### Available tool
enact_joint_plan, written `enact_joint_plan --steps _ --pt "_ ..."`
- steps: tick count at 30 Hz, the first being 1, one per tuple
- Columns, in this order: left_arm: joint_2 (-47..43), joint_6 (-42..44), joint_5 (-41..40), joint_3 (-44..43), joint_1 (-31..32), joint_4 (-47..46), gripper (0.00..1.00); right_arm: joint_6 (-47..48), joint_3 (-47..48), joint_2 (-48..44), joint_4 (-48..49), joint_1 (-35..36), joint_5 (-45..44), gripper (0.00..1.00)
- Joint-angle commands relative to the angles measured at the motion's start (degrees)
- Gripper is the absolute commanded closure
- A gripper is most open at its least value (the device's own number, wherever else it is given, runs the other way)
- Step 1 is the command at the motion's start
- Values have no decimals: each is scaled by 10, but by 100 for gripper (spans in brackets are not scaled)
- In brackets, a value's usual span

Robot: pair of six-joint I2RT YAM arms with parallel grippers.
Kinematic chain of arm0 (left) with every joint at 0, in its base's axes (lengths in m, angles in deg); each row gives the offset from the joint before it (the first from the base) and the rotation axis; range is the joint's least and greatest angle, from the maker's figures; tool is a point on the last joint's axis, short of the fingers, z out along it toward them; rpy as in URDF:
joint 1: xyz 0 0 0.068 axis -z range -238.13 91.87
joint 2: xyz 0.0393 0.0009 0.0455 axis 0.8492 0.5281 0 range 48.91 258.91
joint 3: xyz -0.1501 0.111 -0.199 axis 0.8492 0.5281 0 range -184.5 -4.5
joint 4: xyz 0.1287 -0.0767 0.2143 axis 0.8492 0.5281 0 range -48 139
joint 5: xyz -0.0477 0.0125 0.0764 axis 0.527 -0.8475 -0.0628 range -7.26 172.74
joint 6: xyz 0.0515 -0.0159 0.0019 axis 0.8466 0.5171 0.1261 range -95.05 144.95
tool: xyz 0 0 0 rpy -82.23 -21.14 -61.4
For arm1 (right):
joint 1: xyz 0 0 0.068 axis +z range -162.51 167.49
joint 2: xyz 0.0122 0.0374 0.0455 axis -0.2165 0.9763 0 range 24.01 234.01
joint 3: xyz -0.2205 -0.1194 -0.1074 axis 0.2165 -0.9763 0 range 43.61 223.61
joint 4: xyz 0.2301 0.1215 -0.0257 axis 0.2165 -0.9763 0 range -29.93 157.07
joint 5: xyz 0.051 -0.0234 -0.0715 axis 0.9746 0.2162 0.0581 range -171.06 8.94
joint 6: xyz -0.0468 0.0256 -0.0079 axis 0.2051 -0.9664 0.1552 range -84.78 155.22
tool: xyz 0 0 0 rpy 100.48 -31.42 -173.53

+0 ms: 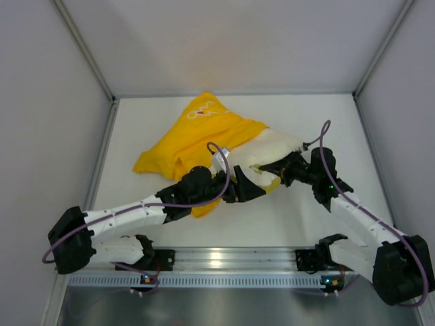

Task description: Remove the pillowcase from the pillow

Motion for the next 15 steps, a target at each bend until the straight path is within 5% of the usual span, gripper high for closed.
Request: enact_joint_plan --steps 1,6,9,12,15 --pt "-66 60 -37 -29 6 71 1 145 78 -29 -115 -44 -103 100" --pt "-152 99 -222 -66 5 302 1 317 142 -13 -208 -120 -95 100" --pt "-182 48 -382 -77 4 433 1 374 174 28 -249 -168 -19 100" --pt "-188 21 -456 -66 -2 469 1 400 168 43 -247 -214 125 100" --pt "-158 43 -454 -66 -22 458 1 420 162 8 -268 -213 176 100"
